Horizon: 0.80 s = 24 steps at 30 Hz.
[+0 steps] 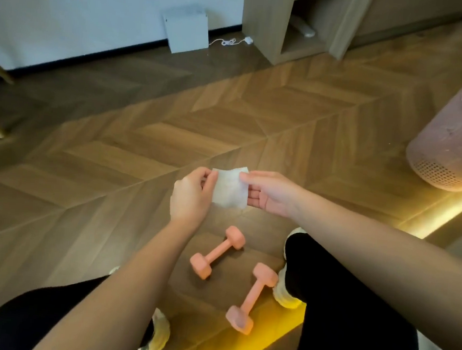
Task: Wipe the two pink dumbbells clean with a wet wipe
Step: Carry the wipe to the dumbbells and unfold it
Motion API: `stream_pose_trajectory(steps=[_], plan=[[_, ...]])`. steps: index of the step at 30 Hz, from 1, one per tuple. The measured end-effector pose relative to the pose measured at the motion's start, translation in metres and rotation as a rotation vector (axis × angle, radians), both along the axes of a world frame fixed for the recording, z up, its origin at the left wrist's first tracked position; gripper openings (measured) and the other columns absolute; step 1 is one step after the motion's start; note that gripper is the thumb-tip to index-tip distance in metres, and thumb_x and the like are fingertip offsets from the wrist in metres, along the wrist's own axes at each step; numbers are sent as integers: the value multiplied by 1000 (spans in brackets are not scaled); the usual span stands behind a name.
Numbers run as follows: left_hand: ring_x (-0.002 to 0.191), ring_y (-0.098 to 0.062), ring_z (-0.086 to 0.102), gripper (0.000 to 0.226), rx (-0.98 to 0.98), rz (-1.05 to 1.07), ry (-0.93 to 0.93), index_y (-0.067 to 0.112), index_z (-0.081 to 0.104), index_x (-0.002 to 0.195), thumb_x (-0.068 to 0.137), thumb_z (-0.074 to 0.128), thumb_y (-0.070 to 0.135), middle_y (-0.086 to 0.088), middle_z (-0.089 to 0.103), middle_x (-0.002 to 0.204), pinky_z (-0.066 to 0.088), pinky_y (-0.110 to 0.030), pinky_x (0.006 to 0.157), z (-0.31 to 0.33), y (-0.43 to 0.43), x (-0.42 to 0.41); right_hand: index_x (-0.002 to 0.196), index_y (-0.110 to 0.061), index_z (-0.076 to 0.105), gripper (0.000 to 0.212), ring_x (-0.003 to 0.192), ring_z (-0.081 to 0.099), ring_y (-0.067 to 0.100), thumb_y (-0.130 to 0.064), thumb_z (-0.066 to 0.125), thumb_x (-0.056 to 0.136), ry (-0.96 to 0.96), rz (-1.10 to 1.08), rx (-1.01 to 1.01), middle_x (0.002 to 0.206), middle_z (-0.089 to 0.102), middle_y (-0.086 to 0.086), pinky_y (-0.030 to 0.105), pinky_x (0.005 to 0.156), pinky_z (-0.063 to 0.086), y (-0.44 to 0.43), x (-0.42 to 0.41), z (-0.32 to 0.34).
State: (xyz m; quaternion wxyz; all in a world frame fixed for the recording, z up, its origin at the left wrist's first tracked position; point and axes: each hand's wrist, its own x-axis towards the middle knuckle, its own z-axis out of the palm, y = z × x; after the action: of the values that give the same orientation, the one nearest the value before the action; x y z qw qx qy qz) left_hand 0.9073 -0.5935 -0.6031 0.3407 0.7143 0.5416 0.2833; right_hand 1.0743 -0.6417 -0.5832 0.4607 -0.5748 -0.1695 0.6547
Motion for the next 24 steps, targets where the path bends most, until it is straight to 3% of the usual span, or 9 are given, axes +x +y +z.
stream_pose_trajectory(steps=[3,5,9,11,14,18,20,24], plan=[[67,-19,61,33,-114,27,8,16,62,76,100,49,36,5,61,62,47,-35,65,-33,13,5,90,-8,57,14,59,70,11,-5,50,101,-55,-6,-65,79,70,6,26,61,60,20,7,-21],[65,-17,65,36,-248,57,40,19,62,78,101,42,37,1,64,59,49,-34,69,-65,23,7,92,-8,57,15,66,69,12,-5,47,102,-117,8,-131,91,67,8,31,72,59,35,17,-42],[93,-33,65,39,-457,-77,353,11,62,91,105,35,36,-13,71,93,50,-38,81,-148,38,9,127,3,54,27,103,65,29,-6,44,104,-262,93,-286,125,61,20,41,97,49,64,43,-97],[100,-32,61,32,-541,-213,526,12,60,102,104,40,37,-12,67,107,46,-35,79,-191,39,11,135,4,48,34,120,59,33,-7,46,103,-318,119,-375,133,58,22,42,99,49,75,53,-128],[99,-24,58,31,-692,-362,647,17,55,113,100,47,45,-6,61,113,49,-38,83,-245,33,15,135,4,48,36,123,58,33,-8,50,102,-375,122,-472,135,57,22,38,92,51,84,61,-179],[106,-27,60,44,-810,-490,677,15,55,123,99,46,51,-9,61,119,51,-44,93,-299,25,25,132,5,51,34,121,59,34,-8,52,101,-431,154,-585,134,57,22,37,91,51,79,62,-237],[109,-28,59,48,-868,-538,668,15,52,130,98,48,50,-10,61,125,49,-41,93,-319,20,29,135,3,50,37,121,59,33,-9,52,101,-428,175,-630,135,57,21,36,88,50,76,61,-256],[111,-24,57,43,-917,-580,550,15,46,136,102,50,42,-9,59,130,45,-38,92,-341,13,29,139,1,48,40,122,58,33,-10,52,101,-417,205,-673,136,56,21,41,97,51,71,60,-272]])
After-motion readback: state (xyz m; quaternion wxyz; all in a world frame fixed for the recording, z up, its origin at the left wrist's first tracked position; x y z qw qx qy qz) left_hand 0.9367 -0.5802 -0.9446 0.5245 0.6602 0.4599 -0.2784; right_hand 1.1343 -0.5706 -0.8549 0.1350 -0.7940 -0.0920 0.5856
